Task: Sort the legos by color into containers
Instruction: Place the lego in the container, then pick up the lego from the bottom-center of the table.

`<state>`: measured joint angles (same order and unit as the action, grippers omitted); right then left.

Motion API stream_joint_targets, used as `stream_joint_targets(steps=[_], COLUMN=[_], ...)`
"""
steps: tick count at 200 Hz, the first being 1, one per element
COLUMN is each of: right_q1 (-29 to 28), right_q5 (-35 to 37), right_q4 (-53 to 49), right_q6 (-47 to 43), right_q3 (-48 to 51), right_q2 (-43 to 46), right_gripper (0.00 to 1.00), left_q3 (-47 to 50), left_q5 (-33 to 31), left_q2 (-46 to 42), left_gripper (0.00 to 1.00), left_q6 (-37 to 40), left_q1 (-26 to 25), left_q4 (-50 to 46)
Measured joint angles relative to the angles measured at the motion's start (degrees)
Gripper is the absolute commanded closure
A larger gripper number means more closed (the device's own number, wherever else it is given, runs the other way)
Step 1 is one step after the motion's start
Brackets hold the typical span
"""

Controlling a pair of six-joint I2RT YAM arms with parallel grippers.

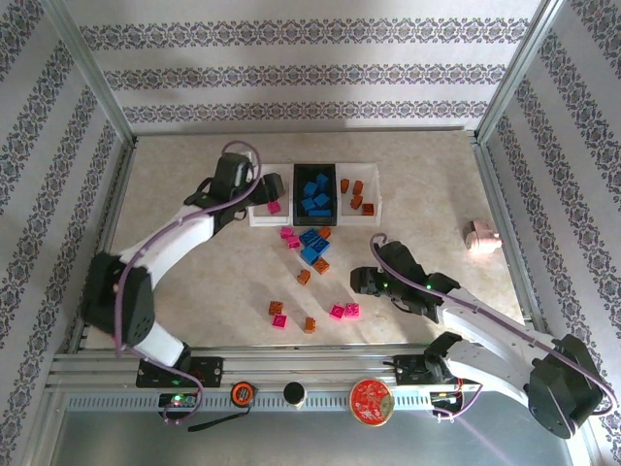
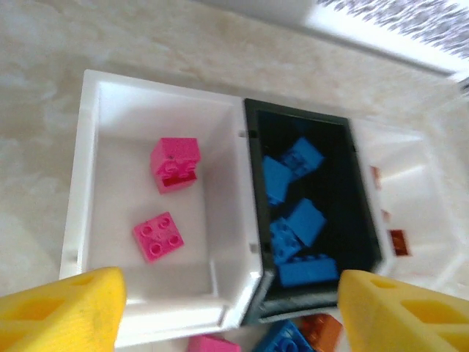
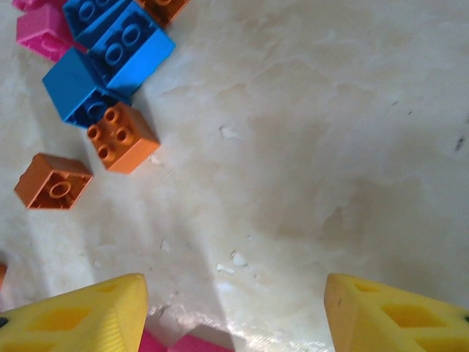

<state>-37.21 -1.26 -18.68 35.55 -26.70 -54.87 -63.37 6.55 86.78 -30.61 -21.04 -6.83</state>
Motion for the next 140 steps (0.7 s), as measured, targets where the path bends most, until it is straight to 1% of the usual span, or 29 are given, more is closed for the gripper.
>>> stream_joint_targets(steps=[8,13,27,48,68,89,112,140], right_q1=[-0.79,-1.38,-3.15,-6.16,-8.76,-10.75,-12.83,-15.08], right_q5=[-0.46,-0.92,-1.66,-2.51,-2.86,-2.95,-2.97,-2.95], right_q4=[-0.11,-0.24,-1.01,-1.99,-3.23,-4.96,-7.41,-10.34], right_q6=[0.37,0.66,1.22,1.84,2.12,2.51,3.21,3.78], right_q3=[0.42,0.7,1.22,1.33,1.33,1.33,1.33,1.33], right_q2=[-0.02,-0.09,-0.7,-2.32,-3.52,-4.02,-4.0,-3.39], right_gripper=[0.34,0.34,0.34,0.35,0.37,0.39,0.4,0.41], left_q3=[3.63,5.51,11.54,20.24,25.92,28.68,29.55,29.66], left_q5=[0.92,1.36,2.64,3.87,4.48,4.44,4.35,4.28], left_q2=[-3.67,-5.49,-10.4,-16.35,-20.68,-24.83,-28.7,-29.94], left_gripper=[0.17,0.12,0.08,0.07,0.06,0.05,0.04,0.04], left_q6=[-0.79,-1.18,-2.51,-4.46,-5.73,-6.32,-6.56,-6.8], left_q1=[-0.07,-0.2,-0.46,-1.01,-1.14,-1.14,-1.14,-1.14], left_q4=[1.09,1.7,3.63,4.83,4.66,4.13,3.63,3.45])
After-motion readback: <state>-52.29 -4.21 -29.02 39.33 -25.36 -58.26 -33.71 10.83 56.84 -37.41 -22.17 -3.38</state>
